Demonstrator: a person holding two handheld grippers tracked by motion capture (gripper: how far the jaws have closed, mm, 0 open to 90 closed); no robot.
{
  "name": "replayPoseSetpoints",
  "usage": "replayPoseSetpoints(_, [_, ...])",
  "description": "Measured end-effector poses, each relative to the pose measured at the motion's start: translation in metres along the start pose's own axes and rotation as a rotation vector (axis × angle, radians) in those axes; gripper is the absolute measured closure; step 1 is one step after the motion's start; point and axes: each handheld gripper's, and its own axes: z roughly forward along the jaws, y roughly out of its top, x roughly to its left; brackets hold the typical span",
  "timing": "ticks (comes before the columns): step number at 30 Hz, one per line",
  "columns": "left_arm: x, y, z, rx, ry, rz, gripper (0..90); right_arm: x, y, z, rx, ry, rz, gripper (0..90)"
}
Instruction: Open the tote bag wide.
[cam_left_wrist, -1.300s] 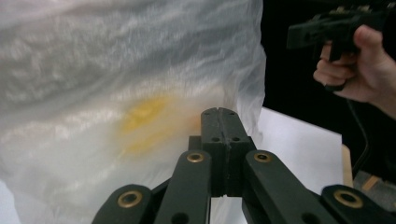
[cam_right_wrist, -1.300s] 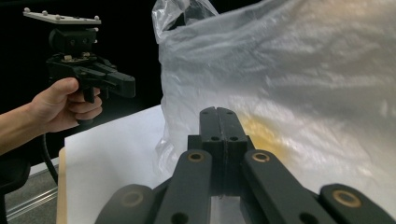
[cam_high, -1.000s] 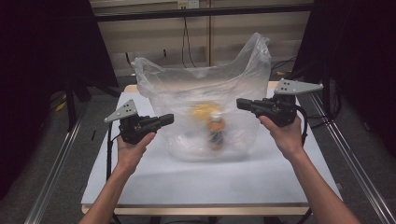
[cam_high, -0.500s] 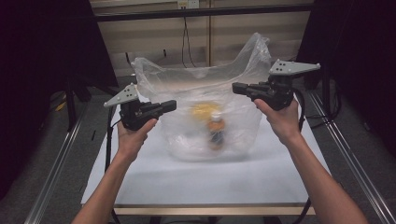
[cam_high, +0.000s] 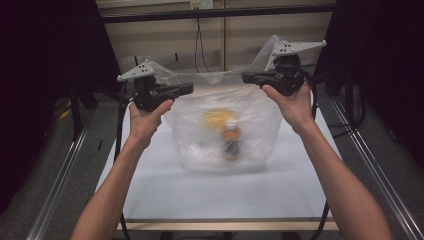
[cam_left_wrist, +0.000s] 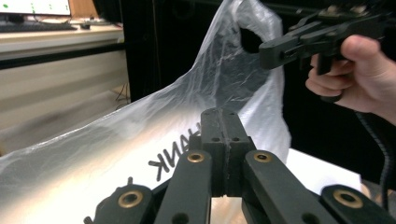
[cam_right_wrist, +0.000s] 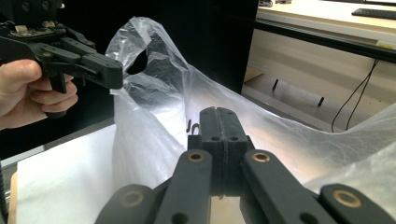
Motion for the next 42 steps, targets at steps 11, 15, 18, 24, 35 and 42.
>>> replayPoseSetpoints(11, [0.005,-0.01,0.026,0.034,0.013,-0.009,90.0,-0.005,-0.003,0.013,0.016,-0.038,0.012,90.0])
replayPoseSetpoints(15, [0.005,-0.019,0.035,0.049,-0.015,-0.012,90.0,-0.002,-0.006,0.022,0.068,-0.06,0.003,90.0])
replayPoseSetpoints(18, [0.003,-0.027,0.039,0.075,-0.018,-0.008,90.0,-0.003,-0.014,0.027,0.083,-0.049,0.011,90.0])
replayPoseSetpoints(24, [-0.002,-0.041,0.048,0.096,-0.052,-0.009,90.0,-0.003,-0.042,0.031,0.099,-0.018,0.04,90.0])
replayPoseSetpoints(35, [-0.008,-0.066,0.062,0.138,-0.078,-0.03,90.0,0.002,-0.081,0.028,0.112,0.02,0.07,90.0])
replayPoseSetpoints(42, [-0.009,-0.077,0.072,0.146,-0.091,-0.047,90.0,0.0,-0.105,0.03,0.13,0.026,0.1,90.0])
